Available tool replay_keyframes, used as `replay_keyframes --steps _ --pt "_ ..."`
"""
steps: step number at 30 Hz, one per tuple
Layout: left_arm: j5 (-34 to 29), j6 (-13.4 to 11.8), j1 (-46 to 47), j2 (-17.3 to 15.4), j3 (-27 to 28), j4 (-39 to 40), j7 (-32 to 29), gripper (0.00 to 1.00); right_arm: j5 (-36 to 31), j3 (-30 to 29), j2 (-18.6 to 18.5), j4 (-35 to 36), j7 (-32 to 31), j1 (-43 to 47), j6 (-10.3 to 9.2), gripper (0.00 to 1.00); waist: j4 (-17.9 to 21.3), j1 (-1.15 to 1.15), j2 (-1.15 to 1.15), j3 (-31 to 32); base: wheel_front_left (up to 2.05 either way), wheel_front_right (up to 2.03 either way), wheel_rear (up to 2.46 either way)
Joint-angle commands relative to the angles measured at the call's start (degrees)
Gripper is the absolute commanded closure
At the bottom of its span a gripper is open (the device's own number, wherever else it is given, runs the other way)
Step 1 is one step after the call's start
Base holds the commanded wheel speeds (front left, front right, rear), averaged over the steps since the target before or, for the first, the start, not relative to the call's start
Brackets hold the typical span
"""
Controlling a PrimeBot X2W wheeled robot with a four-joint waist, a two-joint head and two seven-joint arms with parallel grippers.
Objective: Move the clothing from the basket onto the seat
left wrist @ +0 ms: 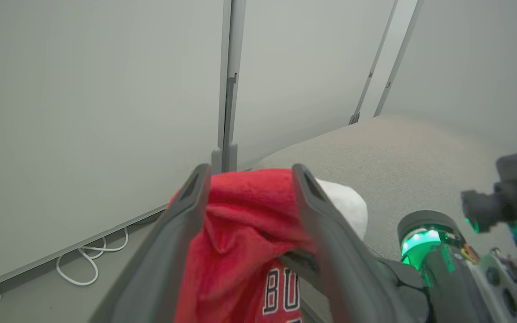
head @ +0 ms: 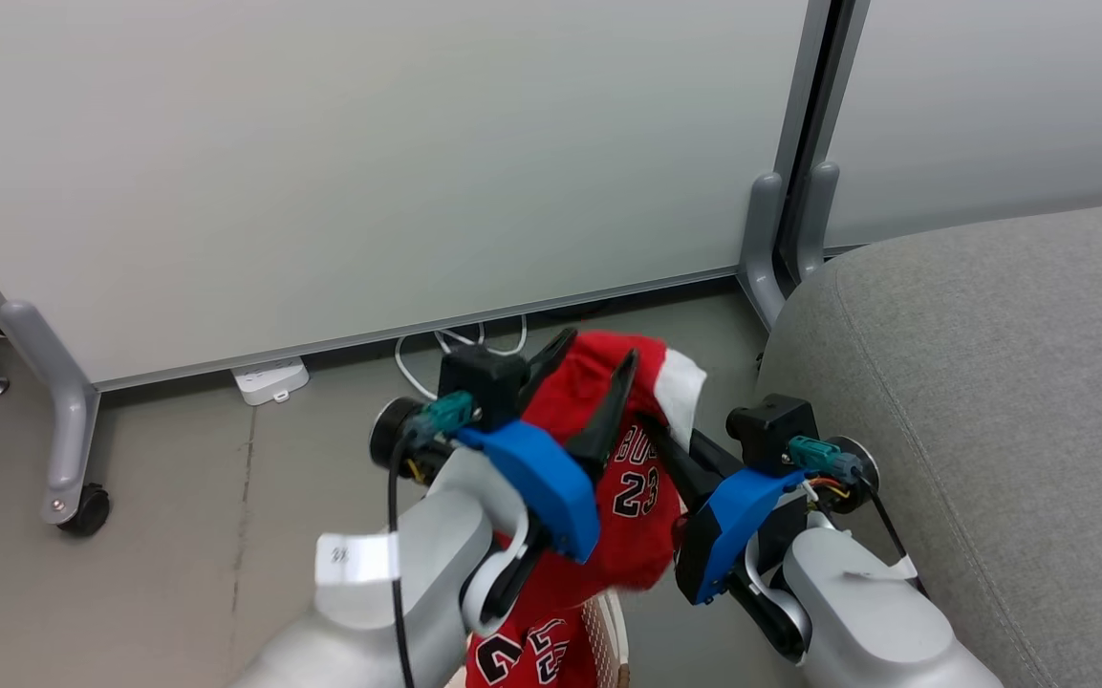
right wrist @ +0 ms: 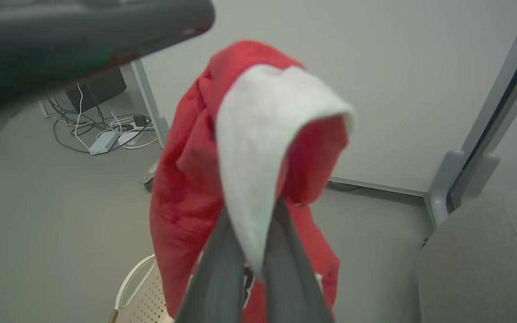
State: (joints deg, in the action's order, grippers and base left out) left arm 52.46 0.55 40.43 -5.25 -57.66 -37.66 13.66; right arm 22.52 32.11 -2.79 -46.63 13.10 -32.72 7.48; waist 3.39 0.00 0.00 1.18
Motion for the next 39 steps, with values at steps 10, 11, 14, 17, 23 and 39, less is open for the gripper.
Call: replay_keyframes --steps 10,11,14,17,23,39 --pt "-9.71 -1.47 -13.24 -7.49 10.35 11.95 1.58 0.0 -1.75 -2.35 -0.19 0.95 0.98 -1.07 0.03 1.0 -0.02 0.0 0.0 -0.7 0.0 0.0 0.0" --pt "-11.0 -1.31 -14.75 -8.1 11.85 13.39 1.58 0.0 -2.05 -2.62 -0.19 1.06 1.02 -1.04 0.03 1.0 -0.06 0.0 0.0 -0.79 0.0 0.0 0.0" --pt "-14.69 -0.72 -19.54 -9.05 16.64 17.59 1.6 0.0 -2.75 -3.32 -0.19 1.37 1.04 -0.85 0.03 1.0 -0.18 0.0 0.0 -1.03 0.0 0.0 0.0" --pt "-18.15 0.26 -24.41 -9.49 20.87 20.56 1.59 0.0 -3.29 -3.83 -0.19 1.75 0.86 -0.55 0.03 1.0 -0.32 0.0 0.0 -1.21 0.0 0.0 0.0" --pt "-23.66 2.37 -31.24 -8.19 27.58 23.06 1.6 0.0 -3.86 -4.59 -0.19 2.43 0.3 0.2 0.03 1.0 -0.71 0.0 0.0 -1.37 0.0 0.0 0.0" --pt "-31.42 6.31 -37.66 -2.45 37.66 22.83 1.61 0.0 -4.17 -5.21 -0.19 3.43 -0.31 1.31 0.03 1.0 -0.95 0.0 0.0 -1.37 0.0 0.0 0.0"
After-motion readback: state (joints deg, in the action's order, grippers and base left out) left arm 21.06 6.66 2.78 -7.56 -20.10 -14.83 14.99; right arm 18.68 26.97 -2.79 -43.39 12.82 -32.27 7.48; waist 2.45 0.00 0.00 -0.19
